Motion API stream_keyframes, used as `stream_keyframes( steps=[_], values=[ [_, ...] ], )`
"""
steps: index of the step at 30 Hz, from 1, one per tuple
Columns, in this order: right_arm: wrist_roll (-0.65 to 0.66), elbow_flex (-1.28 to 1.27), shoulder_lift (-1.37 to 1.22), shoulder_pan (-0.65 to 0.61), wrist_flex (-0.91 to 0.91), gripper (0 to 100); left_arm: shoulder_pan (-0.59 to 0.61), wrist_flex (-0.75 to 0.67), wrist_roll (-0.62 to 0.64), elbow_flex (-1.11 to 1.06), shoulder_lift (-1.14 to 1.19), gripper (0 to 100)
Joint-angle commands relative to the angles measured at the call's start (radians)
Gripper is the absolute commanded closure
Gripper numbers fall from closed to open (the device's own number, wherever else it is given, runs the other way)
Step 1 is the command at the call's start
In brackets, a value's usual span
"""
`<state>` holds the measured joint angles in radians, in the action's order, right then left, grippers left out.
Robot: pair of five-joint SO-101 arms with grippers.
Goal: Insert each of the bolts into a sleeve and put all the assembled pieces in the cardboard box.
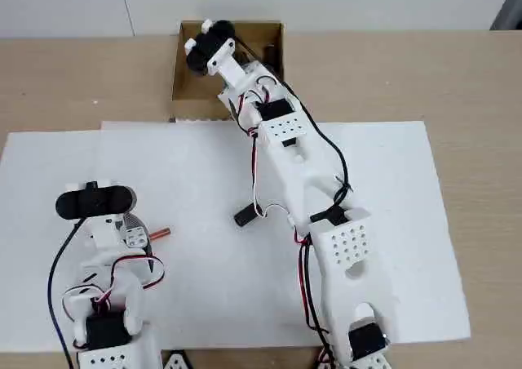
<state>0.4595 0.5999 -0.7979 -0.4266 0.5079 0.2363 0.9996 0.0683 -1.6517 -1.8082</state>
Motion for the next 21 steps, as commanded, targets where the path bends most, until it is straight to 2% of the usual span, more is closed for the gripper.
stream_keyframes(
  steps=[1, 9, 13, 17, 21],
  values=[
    [0.006, 0.080, 0.033, 0.010, 0.002, 85.4, -0.002, 0.002, -0.002, 0.005, -0.009, 100],
    [0.008, 0.080, 0.094, 0.010, 0.039, 85.5, -0.002, 0.002, -0.002, 0.005, -0.009, 100],
    [0.008, 0.080, 0.170, 0.010, 0.183, 87.5, -0.002, 0.002, -0.002, 0.005, -0.009, 100],
    [0.008, 0.080, 0.251, 0.012, 0.318, 99.8, -0.002, 0.002, -0.002, 0.005, -0.009, 100],
    [0.005, 0.080, 0.331, 0.008, 0.495, 99.6, -0.002, 0.002, -0.002, 0.005, -0.009, 100]
  ],
)
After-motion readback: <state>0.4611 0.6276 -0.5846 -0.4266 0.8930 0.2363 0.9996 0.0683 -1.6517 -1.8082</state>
